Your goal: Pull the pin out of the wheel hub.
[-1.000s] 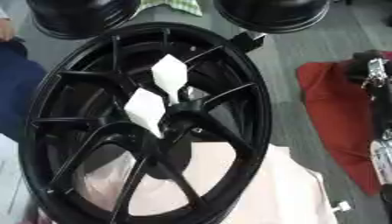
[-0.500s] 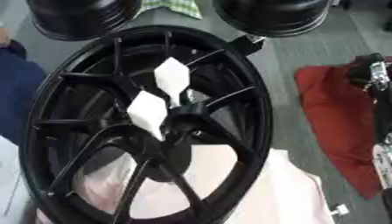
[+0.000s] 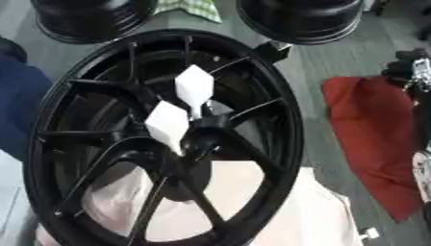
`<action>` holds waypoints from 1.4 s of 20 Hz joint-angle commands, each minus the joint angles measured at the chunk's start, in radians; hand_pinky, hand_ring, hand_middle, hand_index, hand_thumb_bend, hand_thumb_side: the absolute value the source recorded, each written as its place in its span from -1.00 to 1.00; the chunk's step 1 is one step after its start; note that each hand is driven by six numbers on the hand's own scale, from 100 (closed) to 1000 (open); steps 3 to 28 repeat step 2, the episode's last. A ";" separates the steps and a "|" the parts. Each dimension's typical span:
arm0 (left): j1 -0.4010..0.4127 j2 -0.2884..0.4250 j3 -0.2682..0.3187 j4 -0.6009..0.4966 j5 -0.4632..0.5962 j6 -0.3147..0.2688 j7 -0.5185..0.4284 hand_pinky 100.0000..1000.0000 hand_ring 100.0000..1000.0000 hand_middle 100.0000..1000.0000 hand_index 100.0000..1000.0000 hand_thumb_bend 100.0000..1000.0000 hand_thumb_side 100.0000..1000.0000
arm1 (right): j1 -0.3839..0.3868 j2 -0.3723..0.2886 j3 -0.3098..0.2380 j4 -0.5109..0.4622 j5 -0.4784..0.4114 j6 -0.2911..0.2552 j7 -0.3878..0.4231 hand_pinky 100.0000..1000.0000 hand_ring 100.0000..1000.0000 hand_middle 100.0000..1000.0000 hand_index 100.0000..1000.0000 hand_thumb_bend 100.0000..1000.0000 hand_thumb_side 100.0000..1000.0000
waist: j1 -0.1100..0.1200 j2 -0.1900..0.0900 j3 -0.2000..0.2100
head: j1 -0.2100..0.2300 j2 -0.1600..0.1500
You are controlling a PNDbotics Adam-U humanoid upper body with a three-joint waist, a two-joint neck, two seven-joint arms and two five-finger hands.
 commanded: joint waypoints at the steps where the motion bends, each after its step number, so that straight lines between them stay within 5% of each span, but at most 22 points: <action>1: 0.007 -0.039 0.013 -0.027 -0.004 0.003 0.024 0.17 0.27 -0.03 0.32 0.26 -0.21 | -0.013 -0.012 -0.004 -0.028 -0.007 -0.002 0.003 0.44 0.27 0.10 0.37 -1.00 0.44 | -0.002 -0.014 -0.002 | 0.006 -0.013; 28: 0.009 -0.043 0.013 -0.027 -0.003 0.002 0.027 0.17 0.27 -0.03 0.32 0.26 -0.21 | -0.013 -0.012 -0.004 -0.028 -0.007 -0.002 0.003 0.44 0.27 0.10 0.37 -1.00 0.44 | -0.002 -0.014 -0.002 | 0.007 -0.013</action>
